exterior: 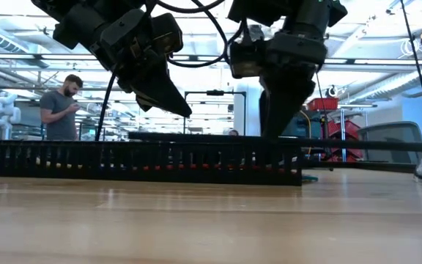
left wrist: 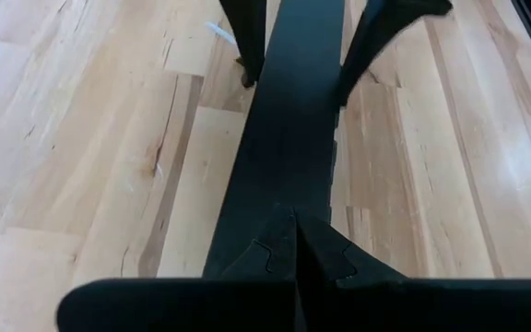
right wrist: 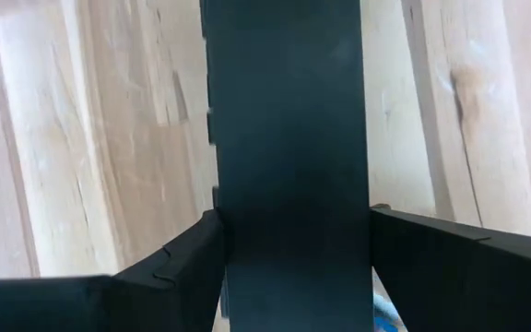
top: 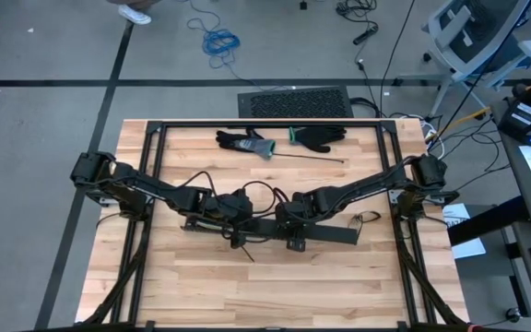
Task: Ziptie cables
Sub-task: Close the black cable duct
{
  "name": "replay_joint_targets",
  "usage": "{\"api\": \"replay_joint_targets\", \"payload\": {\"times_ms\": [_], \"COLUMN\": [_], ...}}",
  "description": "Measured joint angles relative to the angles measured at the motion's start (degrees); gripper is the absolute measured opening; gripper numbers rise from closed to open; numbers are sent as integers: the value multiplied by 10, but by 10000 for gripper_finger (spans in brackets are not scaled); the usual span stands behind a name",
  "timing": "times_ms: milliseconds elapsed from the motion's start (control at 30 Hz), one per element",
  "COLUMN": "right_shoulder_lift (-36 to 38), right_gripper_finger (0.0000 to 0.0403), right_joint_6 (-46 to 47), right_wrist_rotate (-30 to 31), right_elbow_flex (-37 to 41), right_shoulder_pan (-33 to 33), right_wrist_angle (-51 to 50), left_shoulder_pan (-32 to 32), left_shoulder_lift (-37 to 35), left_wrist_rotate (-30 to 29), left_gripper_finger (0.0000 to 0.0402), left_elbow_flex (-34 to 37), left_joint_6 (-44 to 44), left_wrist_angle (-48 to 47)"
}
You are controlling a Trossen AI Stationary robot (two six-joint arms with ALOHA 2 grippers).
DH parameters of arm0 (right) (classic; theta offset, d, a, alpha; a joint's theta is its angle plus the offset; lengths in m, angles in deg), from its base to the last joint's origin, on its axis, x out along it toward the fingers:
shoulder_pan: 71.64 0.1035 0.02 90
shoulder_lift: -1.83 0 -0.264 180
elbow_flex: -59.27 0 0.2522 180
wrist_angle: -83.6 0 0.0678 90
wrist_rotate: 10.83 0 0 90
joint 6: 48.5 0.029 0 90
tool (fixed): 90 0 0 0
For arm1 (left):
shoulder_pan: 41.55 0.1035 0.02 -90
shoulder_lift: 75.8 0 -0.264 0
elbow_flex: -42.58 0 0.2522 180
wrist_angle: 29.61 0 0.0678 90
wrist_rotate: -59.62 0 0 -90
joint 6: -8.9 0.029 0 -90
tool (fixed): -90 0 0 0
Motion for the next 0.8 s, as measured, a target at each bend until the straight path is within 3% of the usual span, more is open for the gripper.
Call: {"api": "replay_joint_targets", "payload": {"times_ms": [800], "right_shoulder_lift": [0], "right_gripper_finger": [231], "right_joint_6": [-1], "right_wrist_rotate": [-10], "right_elbow_flex": [2], "right_shoulder_pan": [0], "right_wrist_angle": [1], "left_shoulder_pan": [-12], "left_shoulder_lift": [3], "left_wrist_rotate": [11], "left_gripper_finger": [0], "left_elbow_flex": [0], "left_joint_6": [15], "left_wrist_angle": [-57]}}
